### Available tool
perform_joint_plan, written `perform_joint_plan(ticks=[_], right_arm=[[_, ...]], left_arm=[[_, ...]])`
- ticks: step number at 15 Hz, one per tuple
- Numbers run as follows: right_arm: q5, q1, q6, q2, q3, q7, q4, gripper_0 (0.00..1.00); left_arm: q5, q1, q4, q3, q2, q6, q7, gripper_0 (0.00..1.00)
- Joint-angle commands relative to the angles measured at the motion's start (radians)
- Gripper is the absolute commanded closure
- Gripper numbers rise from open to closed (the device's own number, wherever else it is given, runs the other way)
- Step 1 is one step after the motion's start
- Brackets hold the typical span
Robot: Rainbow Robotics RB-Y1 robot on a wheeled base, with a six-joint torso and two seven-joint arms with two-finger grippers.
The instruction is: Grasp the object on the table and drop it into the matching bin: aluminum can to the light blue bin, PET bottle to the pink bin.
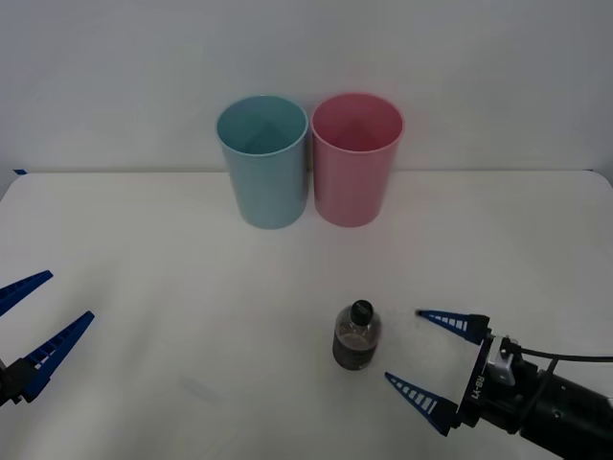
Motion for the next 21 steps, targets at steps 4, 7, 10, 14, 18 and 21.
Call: perform_joint_plan(ticks=[4,7,10,14,18,21], right_arm=[[0.007,-0.068,0.054,0.021,0.076,0.011,0.047,0.0],[0.032,-0.12,0.049,0.058,0.08,0.021,0.113,0.0],[0.056,-0.171,0.052,0.094,0.089,0.028,0.172,0.0],[0.056,-0.202,0.084,0.111,0.128,0.044,0.195,0.0],[0.056,-0.208,0.114,0.128,0.145,0.054,0.195,0.0],[0.056,-0.212,0.129,0.136,0.157,0.058,0.195,0.0]], left_arm=[[0.0,0.0,0.0,0.0,0.0,0.0,0.0,0.0],[0.0,0.0,0.0,0.0,0.0,0.0,0.0,0.0],[0.0,0.0,0.0,0.0,0.0,0.0,0.0,0.0],[0.0,0.0,0.0,0.0,0.0,0.0,0.0,0.0],[0.0,0.0,0.0,0.0,0.0,0.0,0.0,0.0],[0.0,0.0,0.0,0.0,0.0,0.0,0.0,0.0]])
